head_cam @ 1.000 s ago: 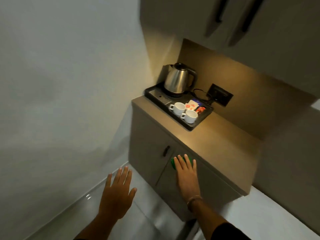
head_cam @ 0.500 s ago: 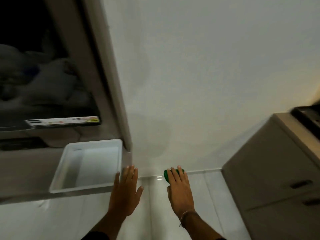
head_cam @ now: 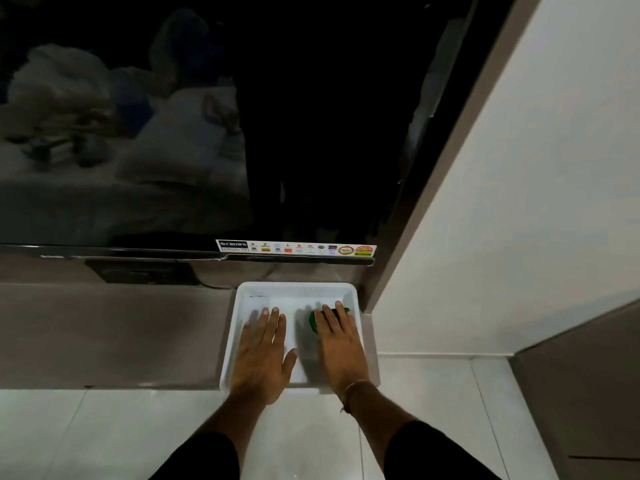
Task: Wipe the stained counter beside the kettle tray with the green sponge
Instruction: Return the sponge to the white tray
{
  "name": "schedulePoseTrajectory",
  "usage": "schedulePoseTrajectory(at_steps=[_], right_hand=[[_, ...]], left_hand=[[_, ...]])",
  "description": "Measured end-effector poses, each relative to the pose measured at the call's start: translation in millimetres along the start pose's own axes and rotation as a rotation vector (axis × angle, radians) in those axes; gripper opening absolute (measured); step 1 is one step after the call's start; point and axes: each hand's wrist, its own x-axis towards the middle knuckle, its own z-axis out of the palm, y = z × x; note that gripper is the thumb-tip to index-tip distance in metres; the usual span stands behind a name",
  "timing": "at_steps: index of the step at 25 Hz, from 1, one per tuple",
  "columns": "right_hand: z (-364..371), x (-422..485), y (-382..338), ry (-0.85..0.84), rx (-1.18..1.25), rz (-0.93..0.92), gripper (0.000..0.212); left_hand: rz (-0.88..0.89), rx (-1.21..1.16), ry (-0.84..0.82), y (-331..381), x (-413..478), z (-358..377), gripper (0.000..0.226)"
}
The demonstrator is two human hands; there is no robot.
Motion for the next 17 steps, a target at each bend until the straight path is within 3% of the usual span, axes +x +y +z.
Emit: schedulePoseTrajectory(at_steps=[7,14,17], right_hand=[[56.0,28.3,0.8,-0.166,-0.090,0.021,0.077],[57.6,30.4,1.5,-0.223,-0.095,0.016,0.079],[37.3,9.3,-2.5,-0.103,0.016,0.017,0.075]], left_hand=[[0.023,0.000,-0.027,-28.6,26.6,26.3,0.076],[0.026,0.040,-0.030,-29.7,26.0,26.9,0.078],[0.044,0.021,0.039,-14.2,6.5,12.6,0.081]])
